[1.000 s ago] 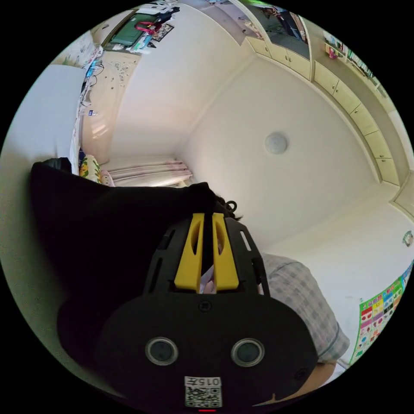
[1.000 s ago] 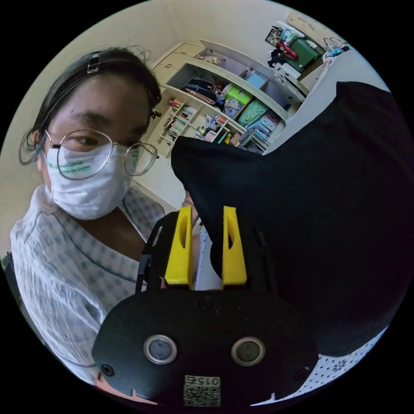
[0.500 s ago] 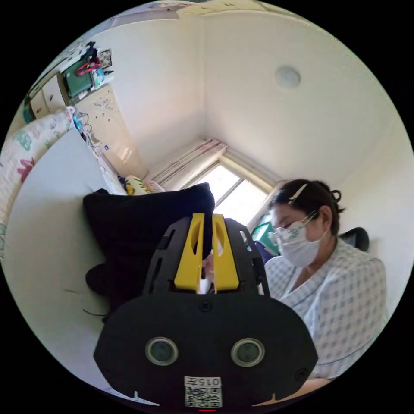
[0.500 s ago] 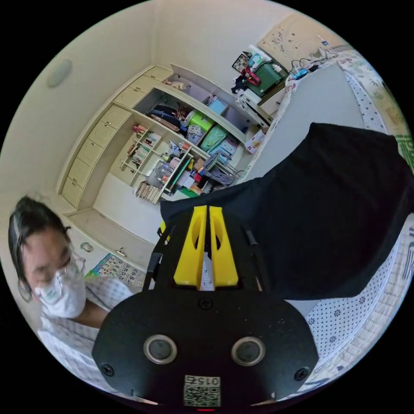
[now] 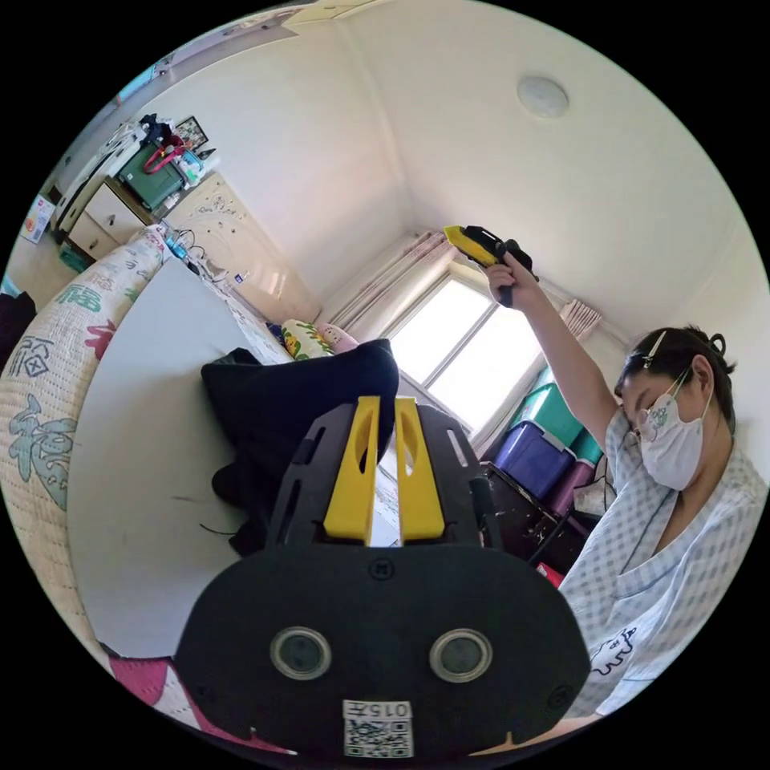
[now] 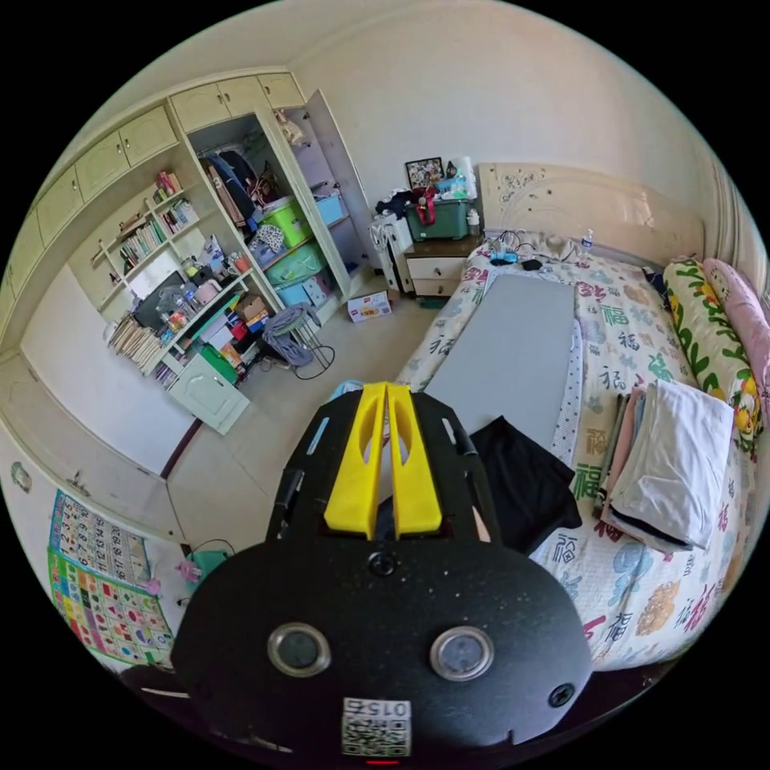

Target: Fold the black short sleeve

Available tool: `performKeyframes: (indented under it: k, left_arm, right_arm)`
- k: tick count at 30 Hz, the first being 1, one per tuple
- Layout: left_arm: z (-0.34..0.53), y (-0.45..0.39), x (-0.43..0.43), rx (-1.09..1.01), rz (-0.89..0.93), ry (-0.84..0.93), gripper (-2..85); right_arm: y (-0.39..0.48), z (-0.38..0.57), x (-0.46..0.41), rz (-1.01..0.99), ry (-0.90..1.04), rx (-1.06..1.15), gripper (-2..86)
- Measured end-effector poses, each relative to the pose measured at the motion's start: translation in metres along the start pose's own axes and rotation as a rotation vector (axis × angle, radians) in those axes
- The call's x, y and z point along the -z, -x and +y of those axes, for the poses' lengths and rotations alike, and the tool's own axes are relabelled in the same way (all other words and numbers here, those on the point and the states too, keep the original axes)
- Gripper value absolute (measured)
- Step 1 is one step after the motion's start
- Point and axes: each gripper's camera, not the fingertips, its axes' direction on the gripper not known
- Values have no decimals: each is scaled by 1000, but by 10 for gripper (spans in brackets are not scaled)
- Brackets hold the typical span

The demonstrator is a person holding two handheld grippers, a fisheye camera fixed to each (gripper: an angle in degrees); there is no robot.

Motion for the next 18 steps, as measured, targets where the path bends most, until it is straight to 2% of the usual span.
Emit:
performKeyframes:
  k: [4,9,11,13,15,18]
  left_arm:
    - [4,7,-8,-22,16,44,11]
    - [1,16,-14,-37,18,114,14]
    - [-10,18,-21,-110,-12,210,14]
    - [-15,22,-25,-144,-11,227,15]
    - [-21,22,-27,-163,-17,207,16]
    - [-30,15,-40,-236,-62,280,17]
  right_arm:
    - [-21,-13,-72,-43,49,38,-6]
    - [-78,22,-172,-362,93,136,-5]
    - [-95,73,-214,-527,186,206,-5]
    - [-102,123,-242,-626,295,212,-5]
    - [-109,175,-267,-645,386,141,-6]
    - [-117,242,-299,-686,484,2,-5]
